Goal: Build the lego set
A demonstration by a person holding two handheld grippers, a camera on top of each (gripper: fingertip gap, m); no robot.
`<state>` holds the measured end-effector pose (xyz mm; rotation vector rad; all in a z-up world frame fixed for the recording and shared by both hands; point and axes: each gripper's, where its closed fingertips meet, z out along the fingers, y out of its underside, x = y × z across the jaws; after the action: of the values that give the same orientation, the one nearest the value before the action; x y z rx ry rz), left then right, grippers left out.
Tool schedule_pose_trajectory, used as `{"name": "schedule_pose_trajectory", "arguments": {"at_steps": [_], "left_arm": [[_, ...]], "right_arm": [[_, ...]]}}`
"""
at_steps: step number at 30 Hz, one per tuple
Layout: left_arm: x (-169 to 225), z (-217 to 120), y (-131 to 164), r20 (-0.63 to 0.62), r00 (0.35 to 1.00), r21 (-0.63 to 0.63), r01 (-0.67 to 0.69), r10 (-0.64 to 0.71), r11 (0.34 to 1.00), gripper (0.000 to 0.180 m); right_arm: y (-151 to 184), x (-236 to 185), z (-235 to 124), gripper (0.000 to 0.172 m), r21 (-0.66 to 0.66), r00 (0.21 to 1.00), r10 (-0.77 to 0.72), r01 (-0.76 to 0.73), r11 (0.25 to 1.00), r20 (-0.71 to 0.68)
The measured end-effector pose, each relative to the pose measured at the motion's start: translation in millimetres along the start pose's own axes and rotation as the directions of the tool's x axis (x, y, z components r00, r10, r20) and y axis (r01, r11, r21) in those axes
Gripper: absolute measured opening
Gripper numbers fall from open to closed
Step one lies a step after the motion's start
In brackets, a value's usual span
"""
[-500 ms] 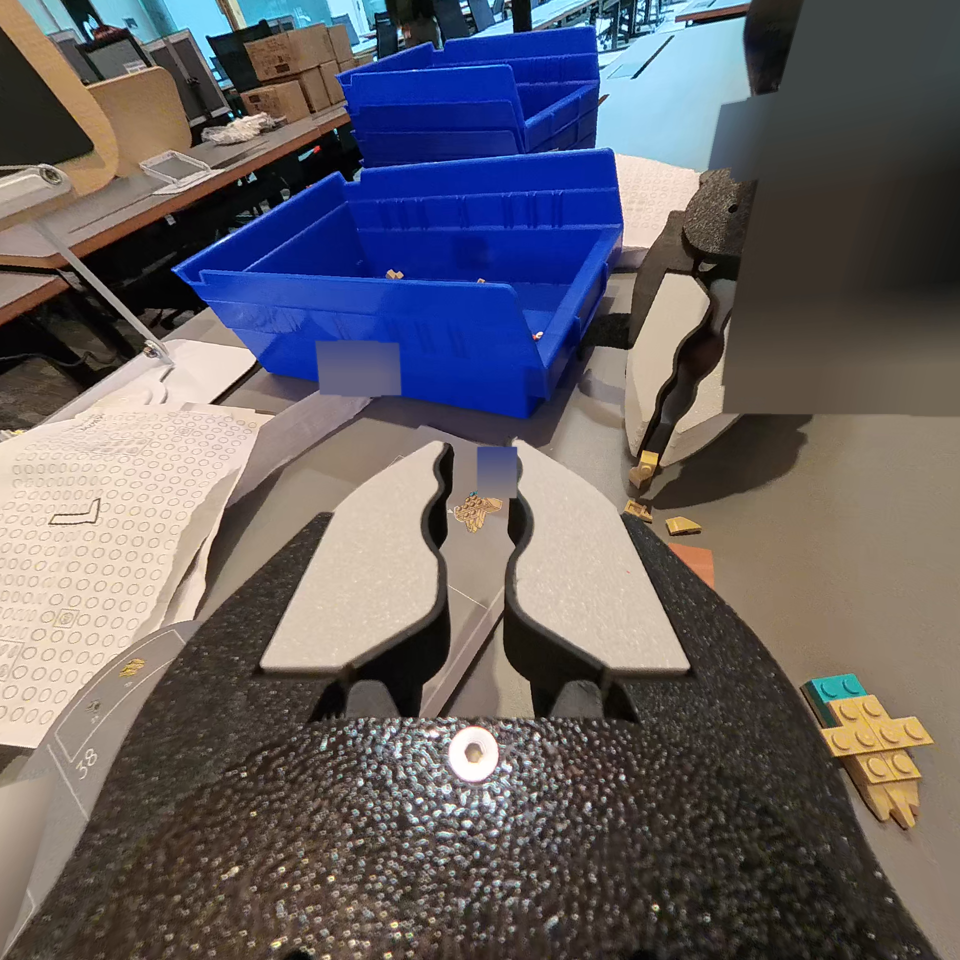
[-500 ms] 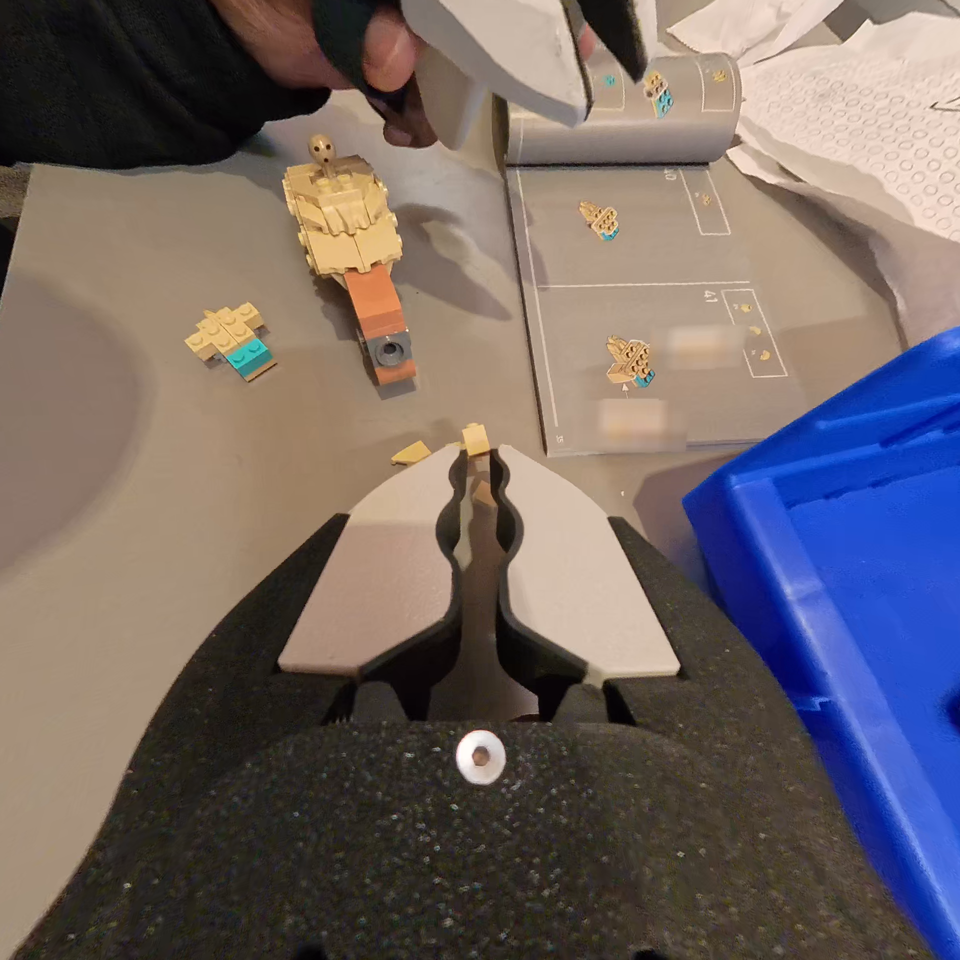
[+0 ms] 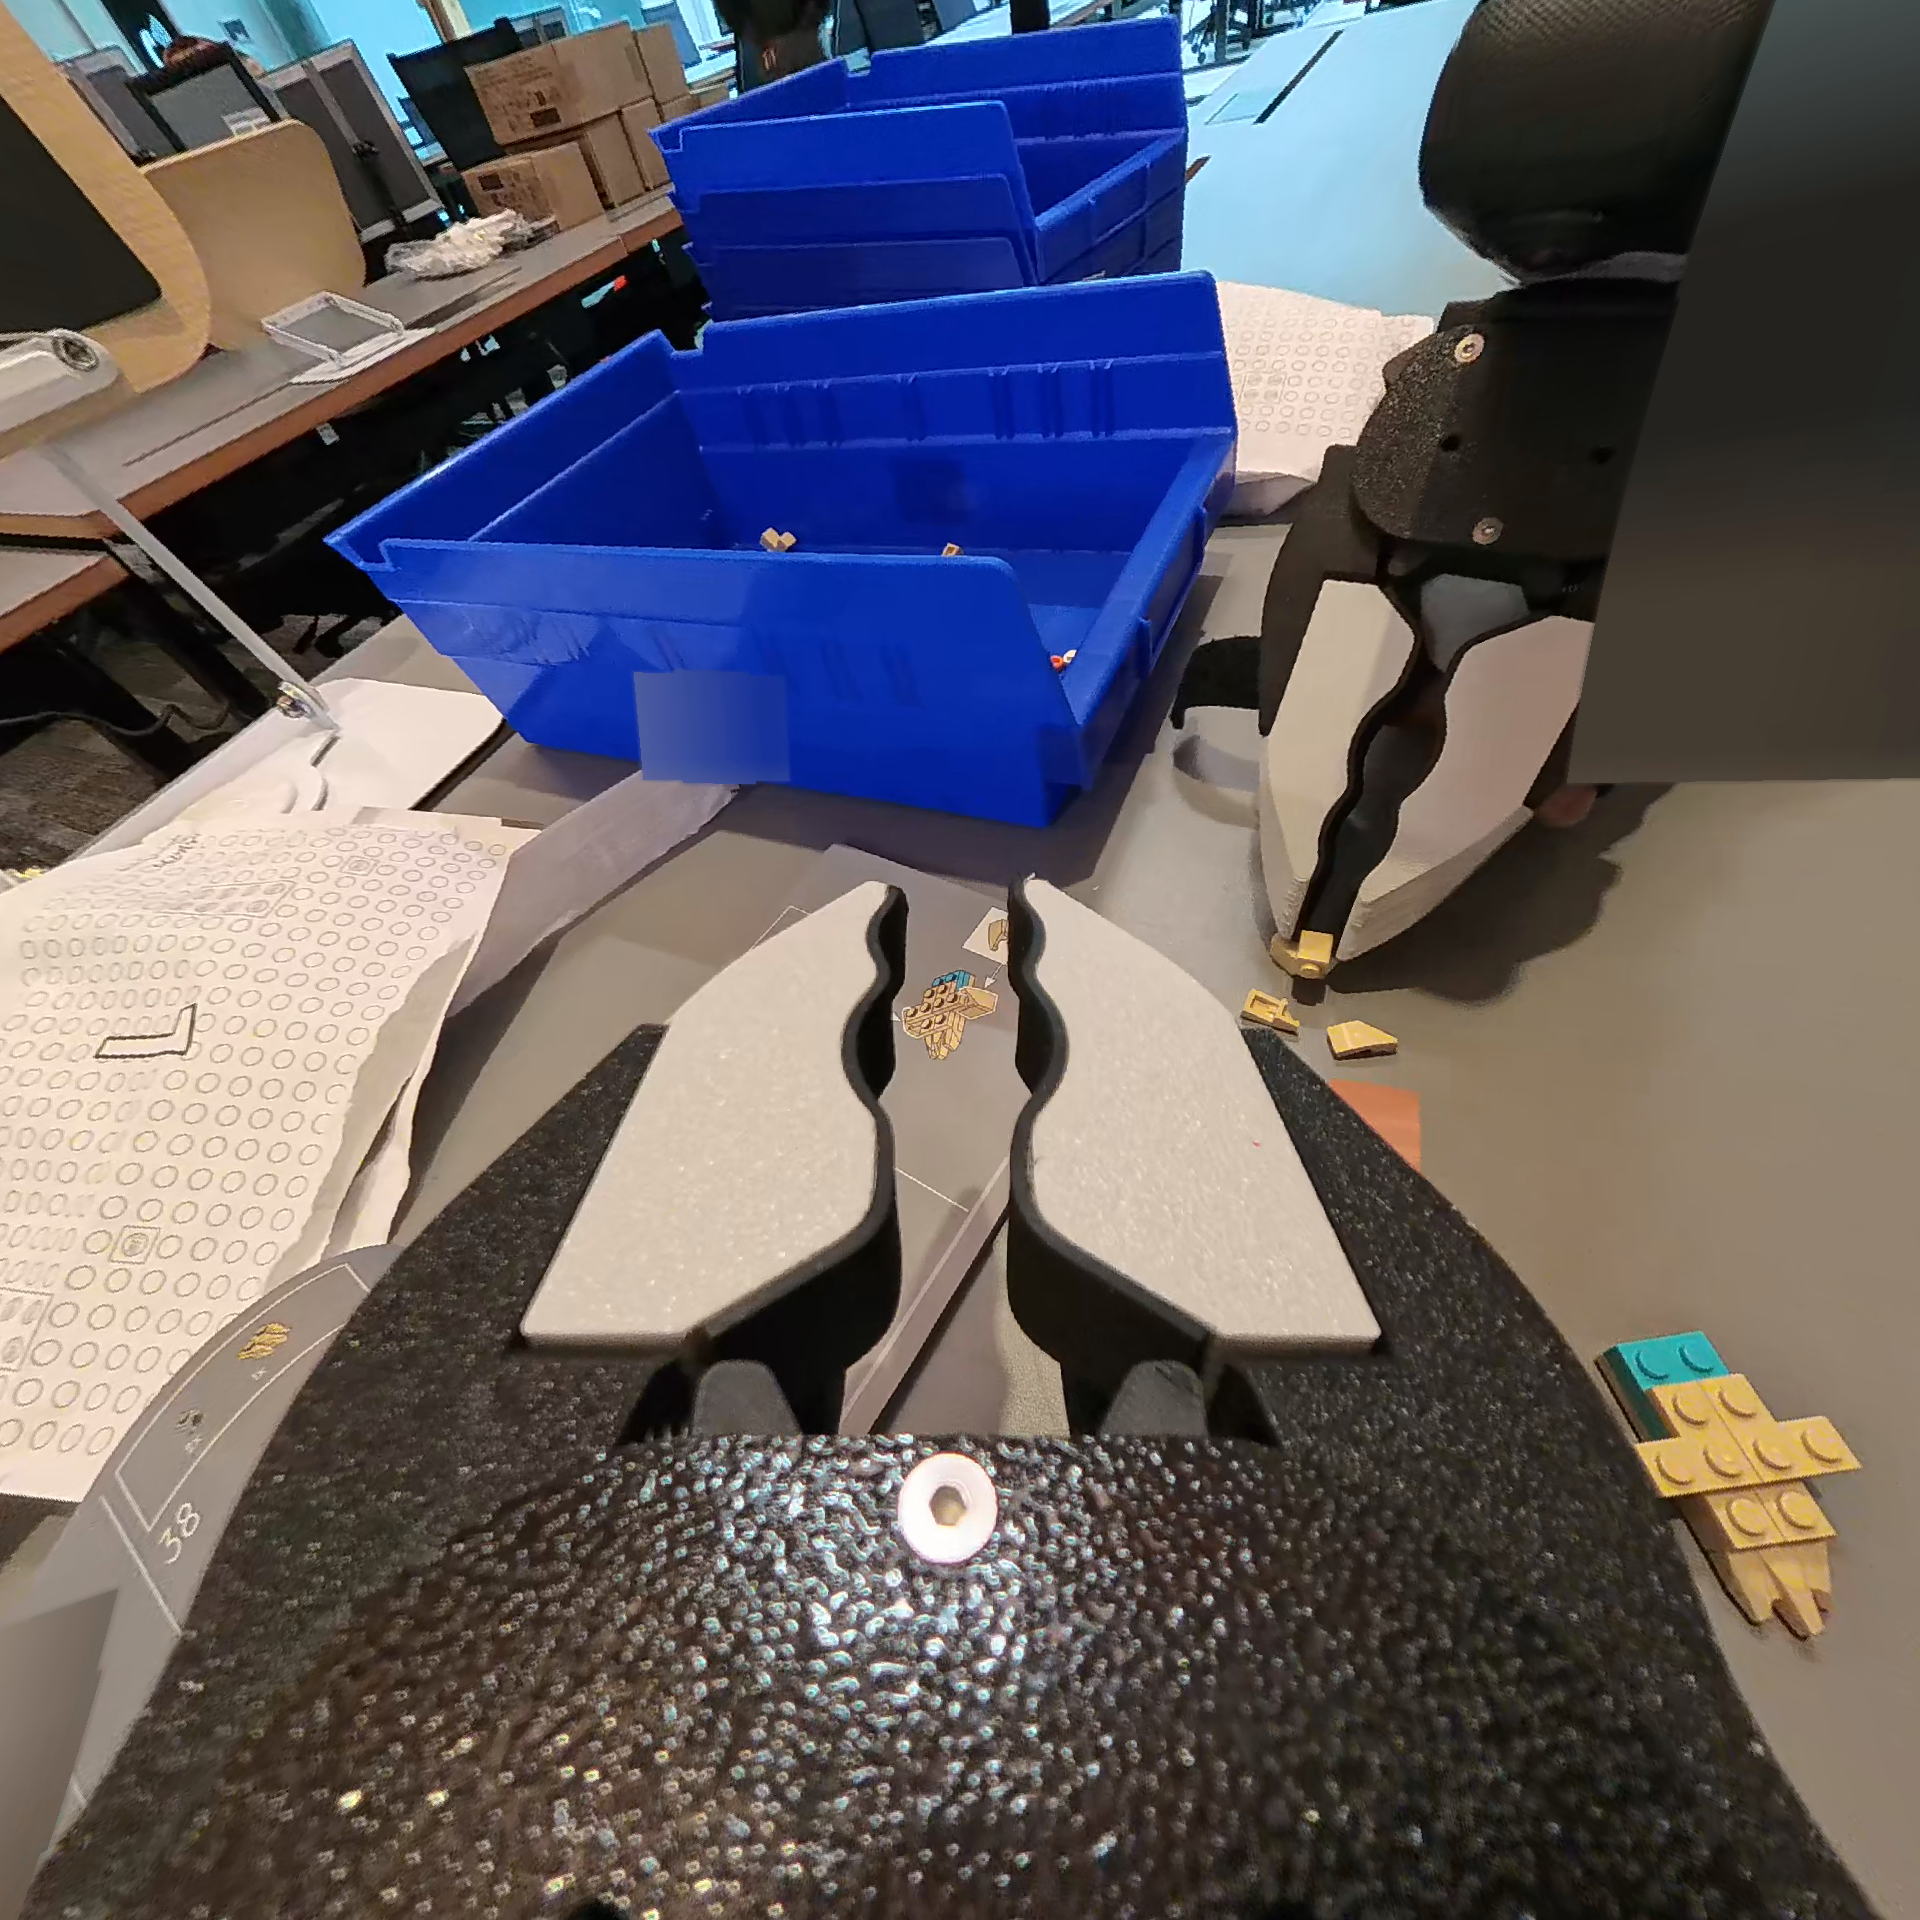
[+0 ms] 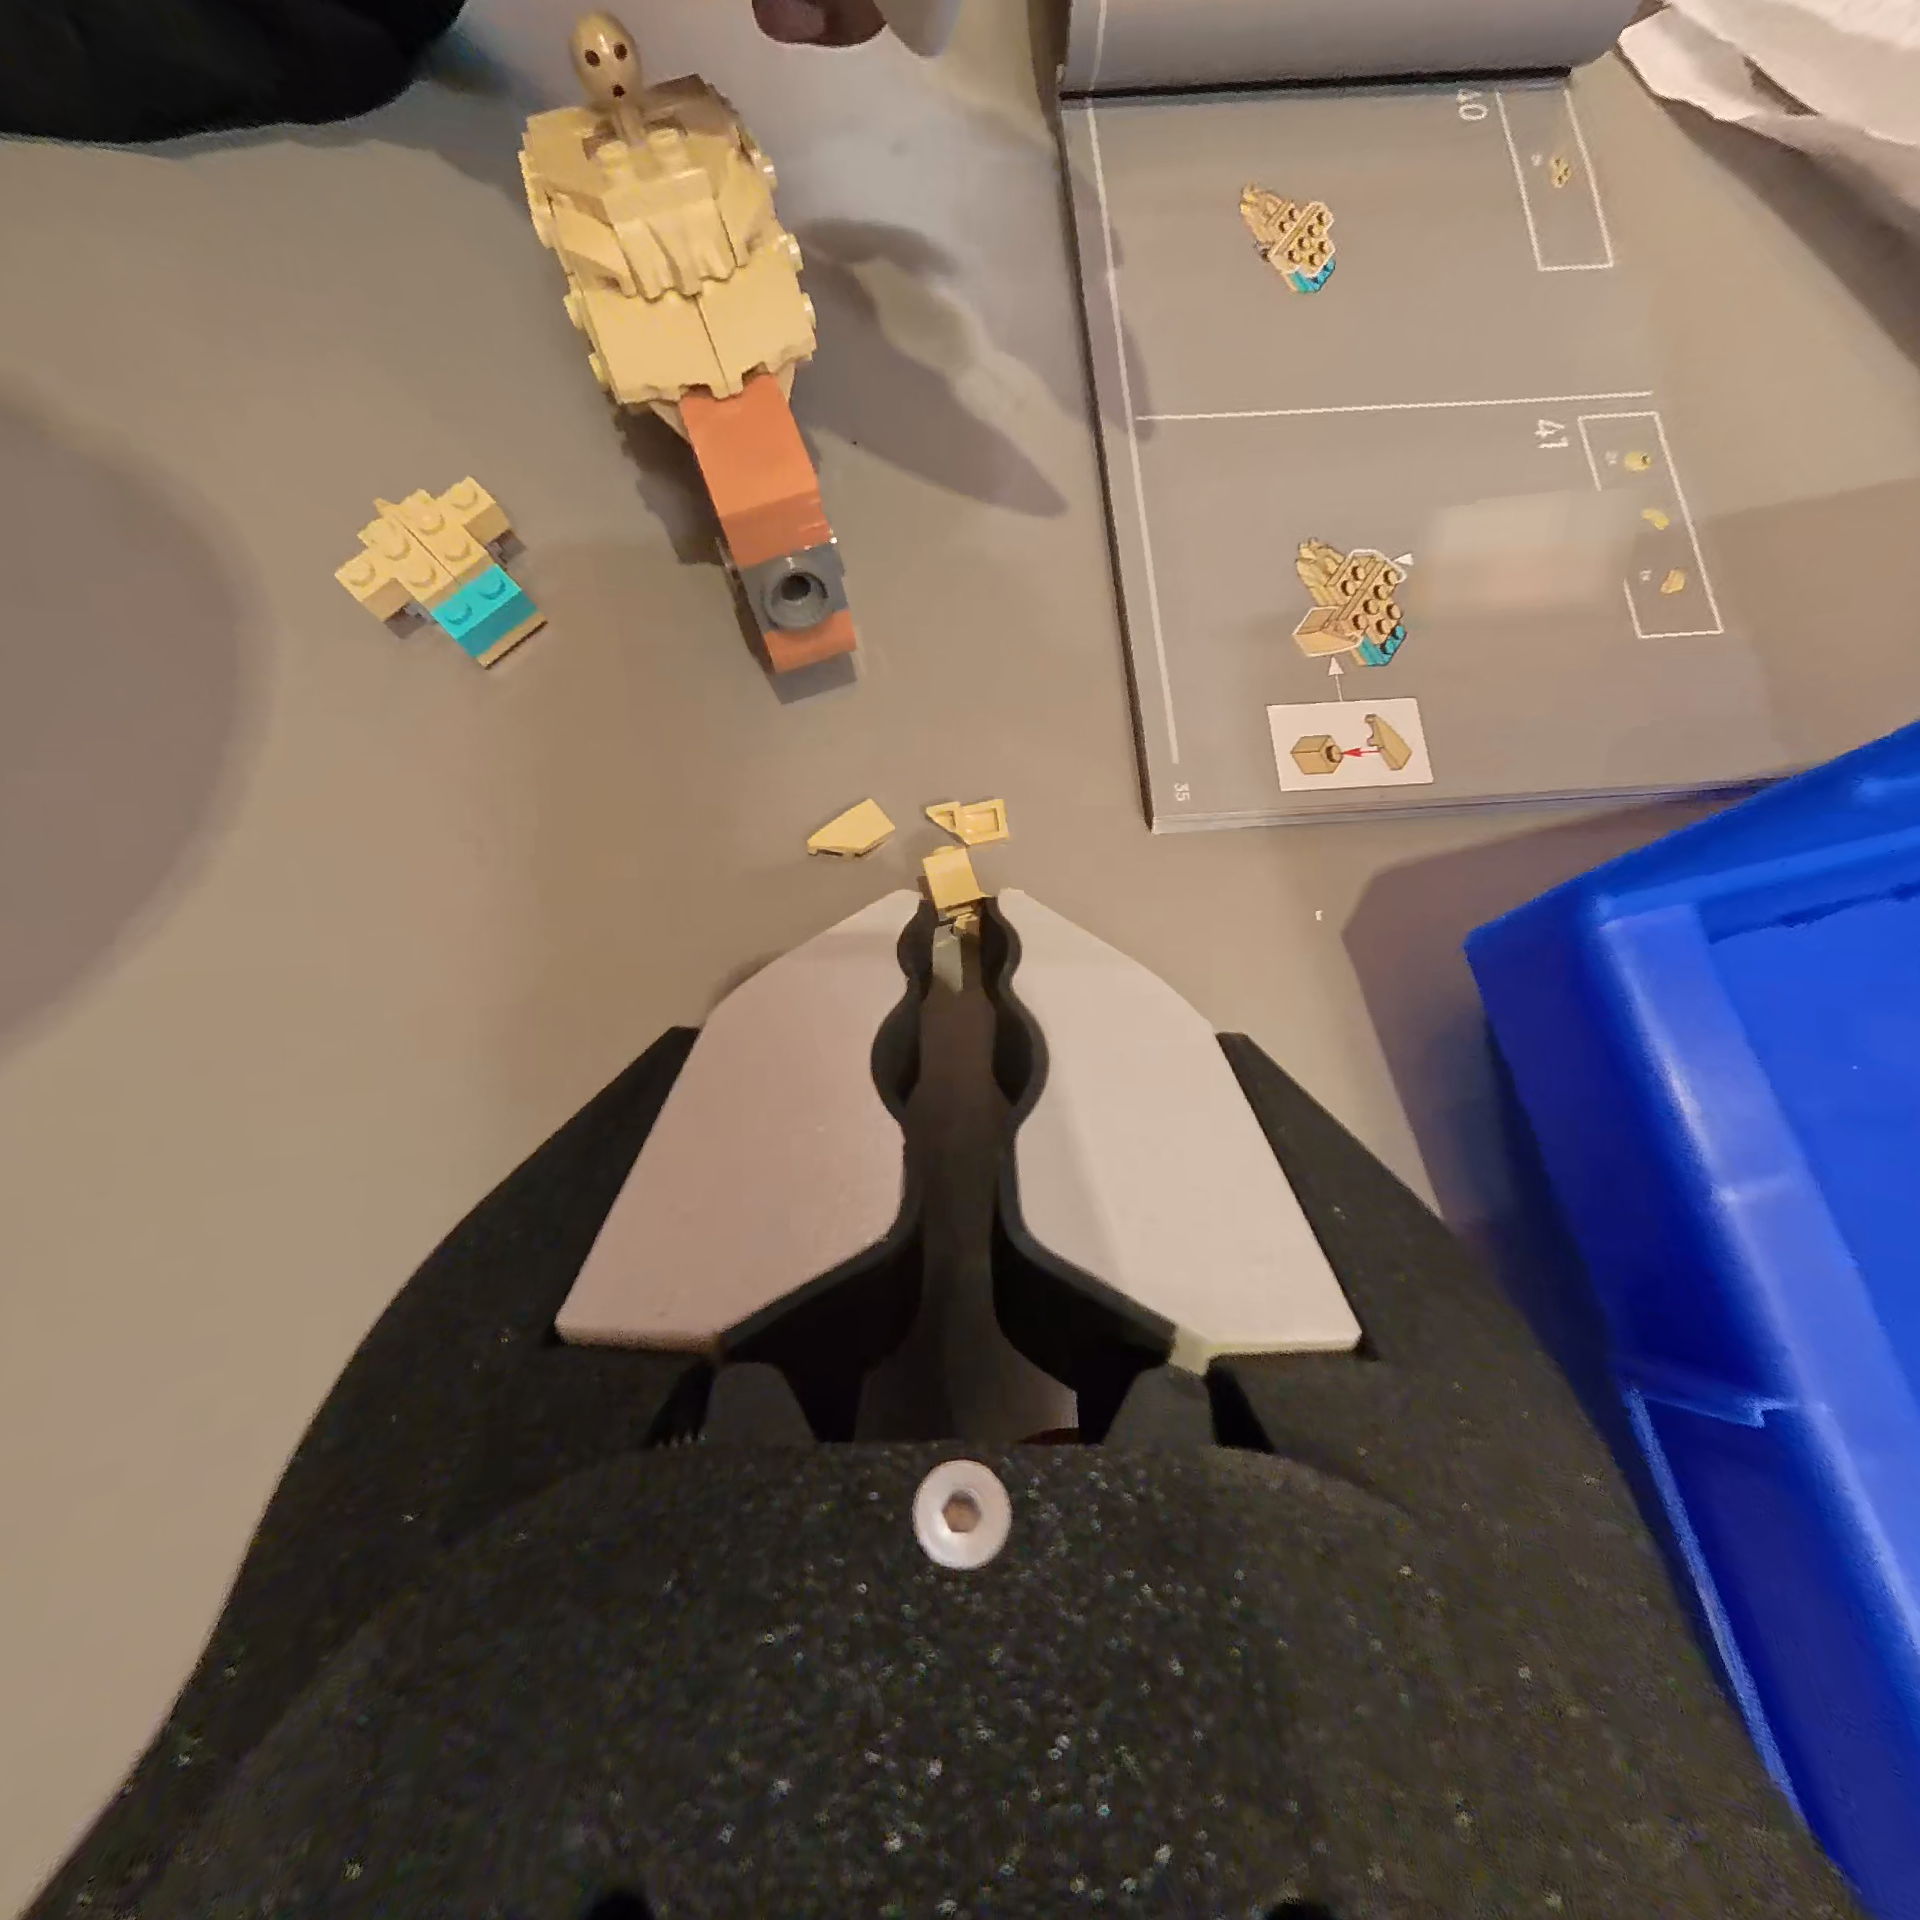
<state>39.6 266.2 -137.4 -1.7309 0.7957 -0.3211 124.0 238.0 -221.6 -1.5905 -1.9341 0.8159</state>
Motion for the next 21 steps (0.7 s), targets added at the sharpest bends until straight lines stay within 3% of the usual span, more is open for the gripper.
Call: {"name": "schedule_pose_trajectory", "arguments": {"at_steps": [7,14,21], "left_arm": [[0,-1,-1,0.005,1.000,0.002,-0.004,0.004,1.000,0.018],[-2,-4,-5,0.013,1.000,0.012,-0.008,0.008,1.000,0.018],[-1,-5,-7,0.014,1.000,0.018,-0.010,0.010,1.000,0.018]], "right_arm": [[1,-1,-1,0.017,-0.009,0.999,-0.046,0.045,0.999,-0.003],[-11,0,-3,0.017,0.058,0.997,-0.077,0.078,0.995,-0.019],[-6,6,-3,0.018,0.034,0.994,-0.103,0.104,0.994,-0.041]]}}
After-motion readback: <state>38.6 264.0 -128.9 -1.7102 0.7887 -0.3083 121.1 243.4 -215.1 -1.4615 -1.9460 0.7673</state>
